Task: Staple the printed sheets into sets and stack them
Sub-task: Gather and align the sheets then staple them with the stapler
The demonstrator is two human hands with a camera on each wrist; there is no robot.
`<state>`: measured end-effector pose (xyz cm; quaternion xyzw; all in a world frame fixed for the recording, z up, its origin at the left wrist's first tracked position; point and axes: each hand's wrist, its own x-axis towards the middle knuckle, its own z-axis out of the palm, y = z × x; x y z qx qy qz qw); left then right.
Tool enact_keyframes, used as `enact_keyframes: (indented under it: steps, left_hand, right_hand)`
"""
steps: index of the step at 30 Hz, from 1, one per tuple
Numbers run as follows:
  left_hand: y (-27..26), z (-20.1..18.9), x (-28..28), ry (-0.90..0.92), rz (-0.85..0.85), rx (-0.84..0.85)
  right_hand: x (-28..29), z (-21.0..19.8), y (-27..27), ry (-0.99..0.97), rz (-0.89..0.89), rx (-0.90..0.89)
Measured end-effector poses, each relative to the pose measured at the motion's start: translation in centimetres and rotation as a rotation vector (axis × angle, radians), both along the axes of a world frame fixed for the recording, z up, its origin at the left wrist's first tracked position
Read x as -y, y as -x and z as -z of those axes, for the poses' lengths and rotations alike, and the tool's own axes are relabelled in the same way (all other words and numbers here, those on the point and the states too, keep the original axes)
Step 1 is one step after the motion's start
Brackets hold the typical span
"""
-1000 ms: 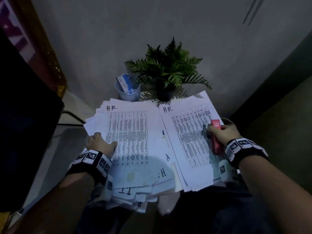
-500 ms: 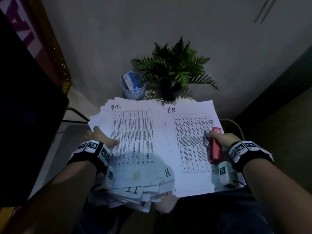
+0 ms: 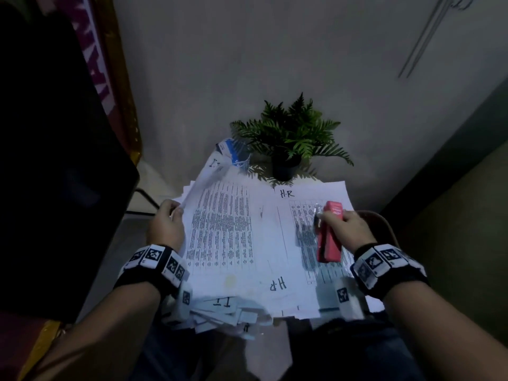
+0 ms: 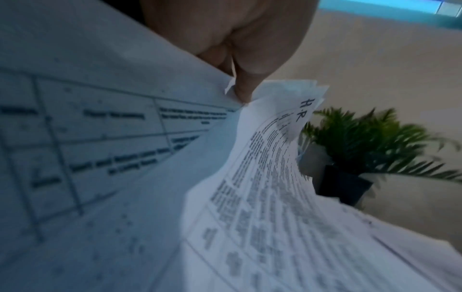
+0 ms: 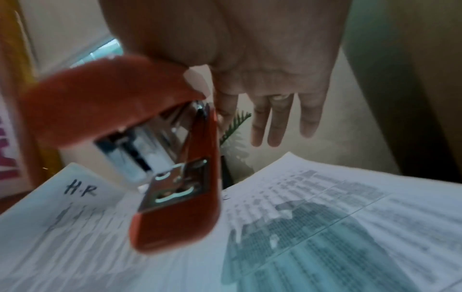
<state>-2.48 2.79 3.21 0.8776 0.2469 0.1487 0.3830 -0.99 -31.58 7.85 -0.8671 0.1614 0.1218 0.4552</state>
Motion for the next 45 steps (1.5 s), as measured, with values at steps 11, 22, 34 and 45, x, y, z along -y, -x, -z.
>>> enact_keyframes:
  steps: [11, 22, 34, 45]
  left_hand:
    - [6.3, -7.2, 1.9, 0.181, 0.156, 0.379]
    - [7.8, -9.0, 4.3, 0.493, 0.204, 0.209]
    - [4.2, -0.5, 5.8, 0.343, 0.285, -0.442]
    - [0.0, 1.4, 8.6, -0.540, 0.640, -0.545]
  right_hand:
    - [-6.0, -3.1, 4.8, -0.450, -0.097, 0.078]
    - [-4.5, -6.2, 5.8, -0.751, -0.031, -0.005]
    - [-1.4, 0.2, 2.4, 0.194, -0.122, -0.193]
    - [-6.8, 5.4, -2.7, 0.337, -0.317, -0.249]
